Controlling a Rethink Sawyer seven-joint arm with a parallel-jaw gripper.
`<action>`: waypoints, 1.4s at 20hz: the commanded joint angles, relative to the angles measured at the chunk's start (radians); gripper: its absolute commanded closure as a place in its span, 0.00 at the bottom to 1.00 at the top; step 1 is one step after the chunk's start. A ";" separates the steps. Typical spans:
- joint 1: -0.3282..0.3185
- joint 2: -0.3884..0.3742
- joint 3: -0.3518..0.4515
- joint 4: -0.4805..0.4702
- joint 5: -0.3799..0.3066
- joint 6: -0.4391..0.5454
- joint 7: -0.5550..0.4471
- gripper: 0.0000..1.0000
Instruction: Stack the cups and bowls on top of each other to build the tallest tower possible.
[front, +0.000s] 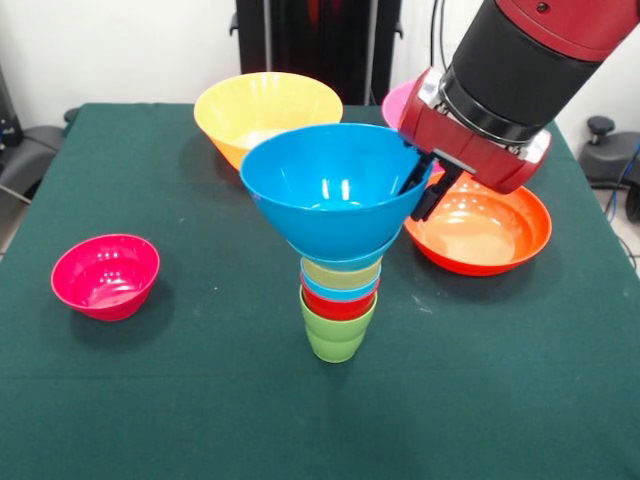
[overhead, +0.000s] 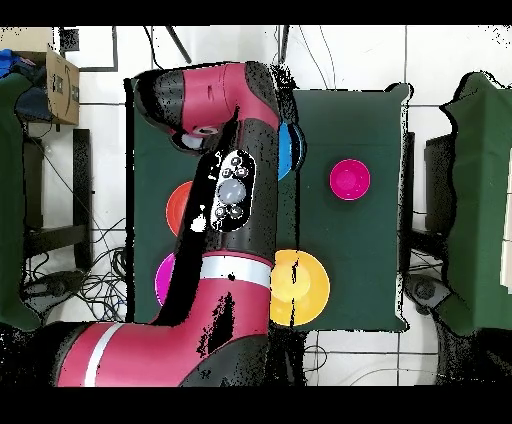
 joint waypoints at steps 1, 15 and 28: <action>0.023 0.018 0.046 0.102 0.024 -0.034 0.176 1.00; 0.023 0.024 0.033 0.121 0.024 -0.101 0.161 1.00; 0.025 0.029 0.020 0.124 0.017 -0.144 0.146 1.00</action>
